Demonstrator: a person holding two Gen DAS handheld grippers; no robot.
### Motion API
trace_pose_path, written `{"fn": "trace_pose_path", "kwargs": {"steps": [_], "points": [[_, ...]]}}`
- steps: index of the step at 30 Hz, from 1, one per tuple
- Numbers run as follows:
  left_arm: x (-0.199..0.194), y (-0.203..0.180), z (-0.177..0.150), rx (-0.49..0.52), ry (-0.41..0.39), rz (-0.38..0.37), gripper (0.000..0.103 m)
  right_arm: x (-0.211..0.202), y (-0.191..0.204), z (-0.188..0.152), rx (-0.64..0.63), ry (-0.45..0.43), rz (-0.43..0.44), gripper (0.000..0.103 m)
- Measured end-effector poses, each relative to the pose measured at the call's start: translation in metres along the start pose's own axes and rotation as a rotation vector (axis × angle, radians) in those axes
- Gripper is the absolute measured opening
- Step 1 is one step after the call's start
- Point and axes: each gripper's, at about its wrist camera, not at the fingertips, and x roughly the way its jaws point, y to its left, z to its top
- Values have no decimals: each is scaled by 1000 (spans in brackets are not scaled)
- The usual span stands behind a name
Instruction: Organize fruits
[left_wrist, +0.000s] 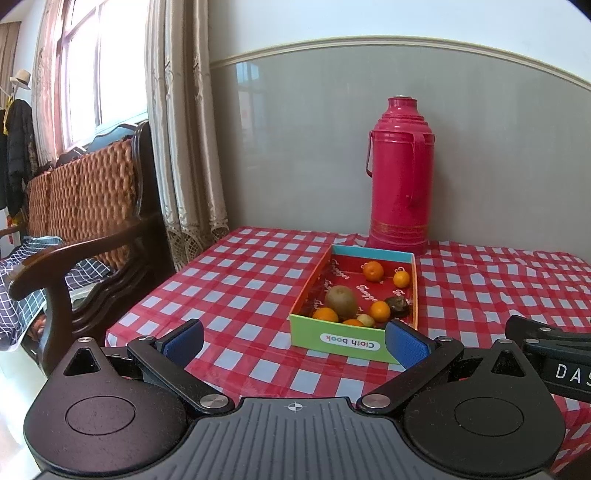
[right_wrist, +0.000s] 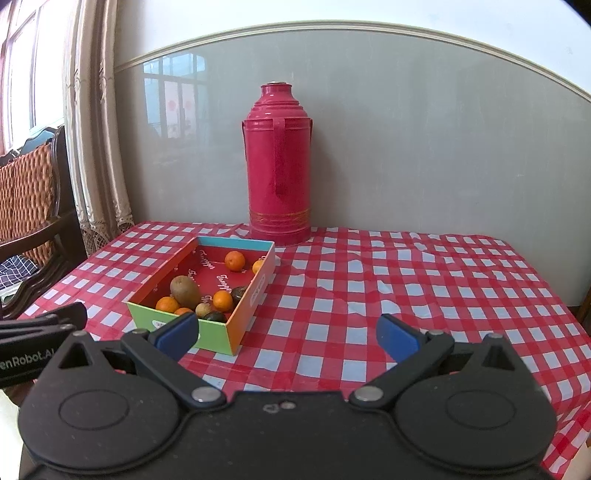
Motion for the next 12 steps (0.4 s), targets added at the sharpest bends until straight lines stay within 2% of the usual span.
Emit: {"fn": "trace_pose_path", "kwargs": {"steps": [5,9,12], "points": [[1,-1,0,7,0,-7,103,0,-1,0,1,-2,1,97],[-2,0,1,-4,-38,-23,103,0,-1,0,0,-4,2,97],[-3,-2,3,0,-58,-5,103,1,-2,2,0,-9,2,97]]}}
